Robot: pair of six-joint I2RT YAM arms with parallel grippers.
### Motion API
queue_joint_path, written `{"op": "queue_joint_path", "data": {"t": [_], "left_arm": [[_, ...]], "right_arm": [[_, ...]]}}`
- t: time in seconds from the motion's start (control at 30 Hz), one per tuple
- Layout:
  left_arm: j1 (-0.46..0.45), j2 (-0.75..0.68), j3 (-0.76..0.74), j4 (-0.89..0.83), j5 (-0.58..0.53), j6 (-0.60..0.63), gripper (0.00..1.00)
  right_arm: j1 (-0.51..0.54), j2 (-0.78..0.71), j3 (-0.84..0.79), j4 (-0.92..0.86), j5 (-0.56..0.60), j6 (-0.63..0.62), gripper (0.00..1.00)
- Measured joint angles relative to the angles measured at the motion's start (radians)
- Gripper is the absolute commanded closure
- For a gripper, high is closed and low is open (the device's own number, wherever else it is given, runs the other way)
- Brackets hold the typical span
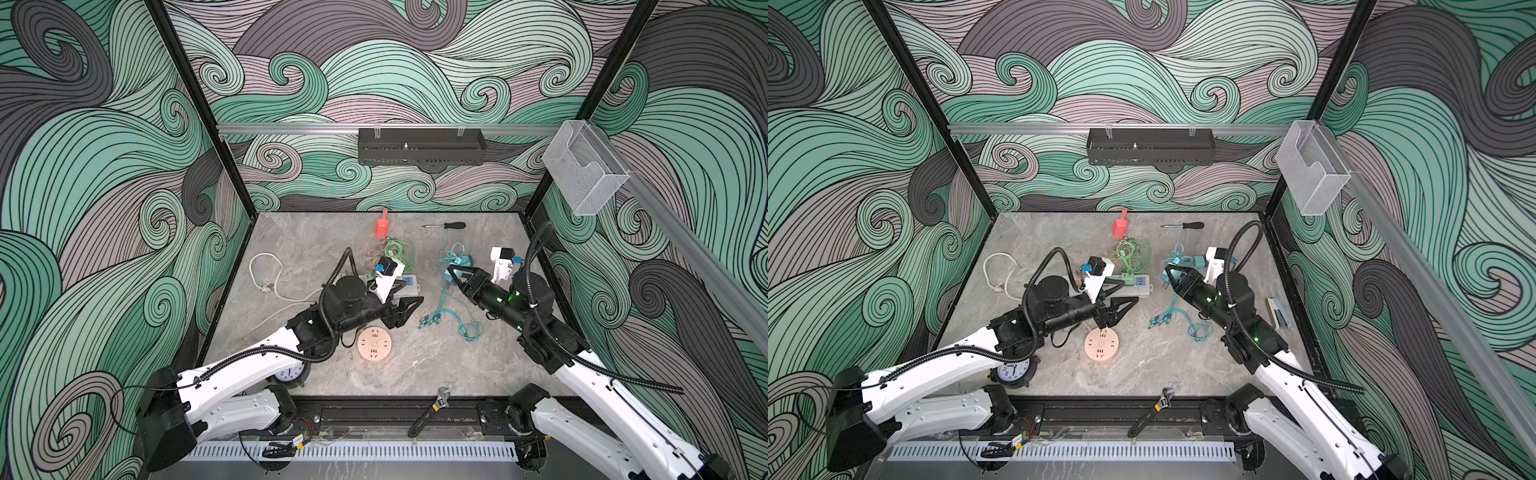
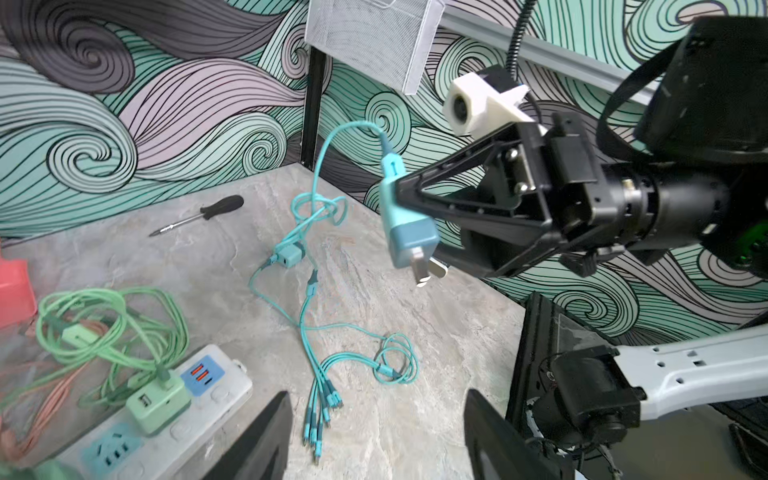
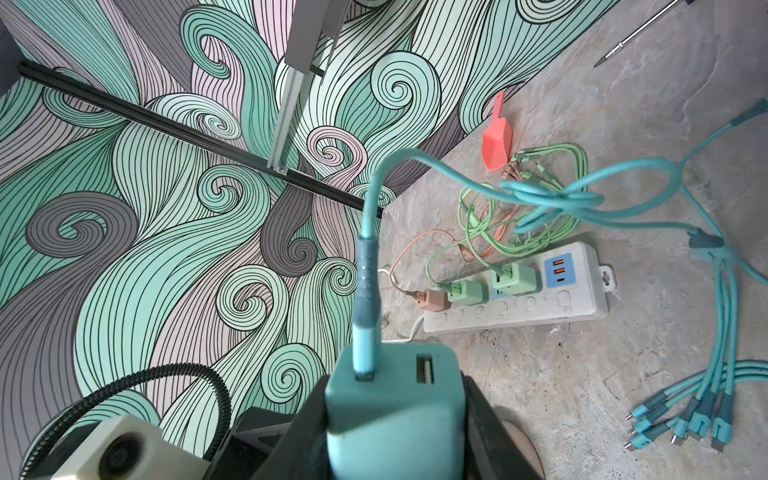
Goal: Insert the plug
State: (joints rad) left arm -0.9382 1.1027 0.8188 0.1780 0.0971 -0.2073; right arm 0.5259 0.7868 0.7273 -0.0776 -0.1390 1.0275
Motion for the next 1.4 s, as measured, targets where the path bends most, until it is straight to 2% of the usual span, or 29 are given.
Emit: {"op": "queue_joint_path", "data": {"t": [0.3,0.9,1.4], "left_arm": [[-0.033,0.069,0.0,0.105,-0.018,0.068,0.34],[-0.045,0.185,0.054,0.2,-0.027,0.073,0.36],[-0.051,0.289,0.121,0.235,-0.065,0.055,0.46]], "right_arm": [[0.031,0.019,-0.003,0.051,0.021,0.048,0.75],[0.055,0.014,-0.016,0.082,0.022,0.082,0.75],[0.061,-0.017,-0.036,0.089,0.008,0.096,0.75]]}}
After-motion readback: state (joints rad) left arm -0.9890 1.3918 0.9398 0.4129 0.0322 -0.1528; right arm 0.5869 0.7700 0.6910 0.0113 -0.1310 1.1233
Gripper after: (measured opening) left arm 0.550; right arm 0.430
